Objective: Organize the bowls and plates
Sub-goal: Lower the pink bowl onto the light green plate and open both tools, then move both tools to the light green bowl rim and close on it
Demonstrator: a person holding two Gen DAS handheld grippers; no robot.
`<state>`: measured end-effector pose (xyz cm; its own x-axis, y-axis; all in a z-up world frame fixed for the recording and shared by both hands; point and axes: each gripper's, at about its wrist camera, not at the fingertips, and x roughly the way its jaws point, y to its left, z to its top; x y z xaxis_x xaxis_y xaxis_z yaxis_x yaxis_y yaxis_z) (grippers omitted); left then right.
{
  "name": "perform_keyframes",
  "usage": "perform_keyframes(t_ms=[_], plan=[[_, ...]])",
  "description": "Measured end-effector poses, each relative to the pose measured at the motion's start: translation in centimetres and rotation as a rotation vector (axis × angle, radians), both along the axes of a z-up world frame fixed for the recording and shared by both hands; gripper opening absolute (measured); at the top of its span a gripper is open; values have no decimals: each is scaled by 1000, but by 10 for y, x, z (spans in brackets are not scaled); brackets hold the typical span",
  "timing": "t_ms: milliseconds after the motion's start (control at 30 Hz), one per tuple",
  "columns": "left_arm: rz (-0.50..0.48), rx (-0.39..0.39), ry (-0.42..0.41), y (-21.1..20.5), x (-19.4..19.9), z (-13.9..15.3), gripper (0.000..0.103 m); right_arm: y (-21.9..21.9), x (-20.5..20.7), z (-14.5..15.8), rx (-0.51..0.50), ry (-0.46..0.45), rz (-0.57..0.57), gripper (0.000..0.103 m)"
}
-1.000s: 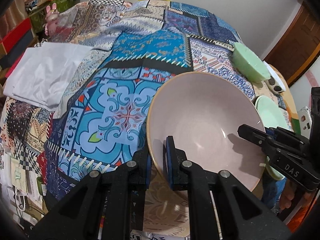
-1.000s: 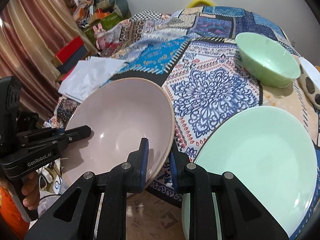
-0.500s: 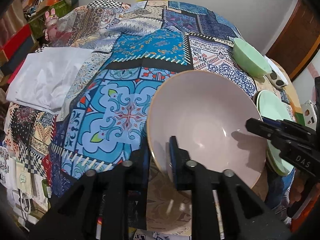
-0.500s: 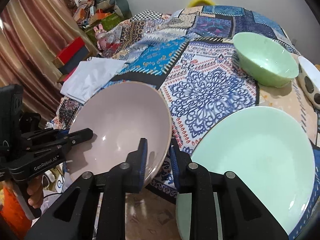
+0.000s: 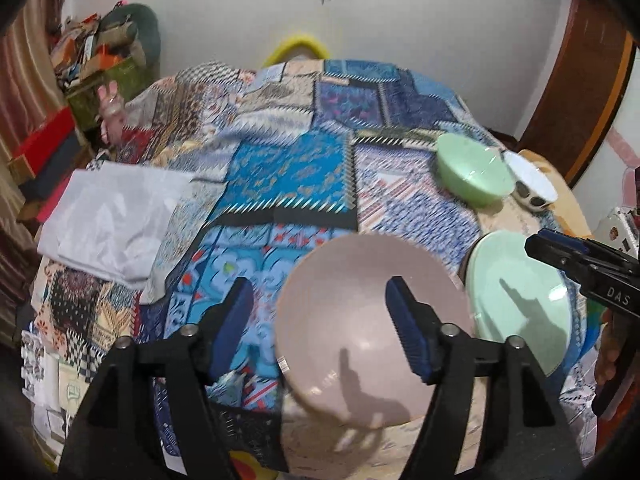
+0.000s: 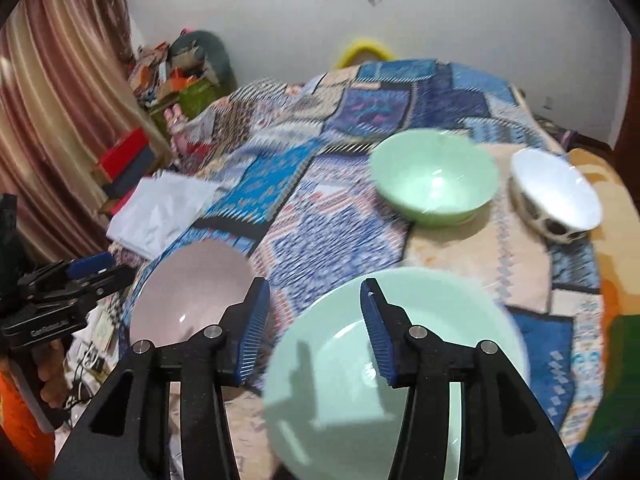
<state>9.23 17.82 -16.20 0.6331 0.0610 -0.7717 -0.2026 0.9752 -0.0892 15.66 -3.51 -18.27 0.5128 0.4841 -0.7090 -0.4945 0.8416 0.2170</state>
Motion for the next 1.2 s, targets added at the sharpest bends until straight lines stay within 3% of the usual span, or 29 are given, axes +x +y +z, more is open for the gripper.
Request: perform_keyframes(t_ms=[233,467,700,967,1200], plan=[[-66,25,-69,-36,31,27,88,-39,19,23,11,-62,-85,50],[-129,39,-94,-69,74,37,90,-71,44,29,14,-84,-154,50],[-171,24,-70,-90,126,28,90,-89,76,19,28,-49,-199,50],[-213,19,-24,-103,186,-3,90,-84,110,-6,16,2,-194,50],[-246,-25,50,-105,227,-32,69,-75,130,-27,19,53,-163,50]])
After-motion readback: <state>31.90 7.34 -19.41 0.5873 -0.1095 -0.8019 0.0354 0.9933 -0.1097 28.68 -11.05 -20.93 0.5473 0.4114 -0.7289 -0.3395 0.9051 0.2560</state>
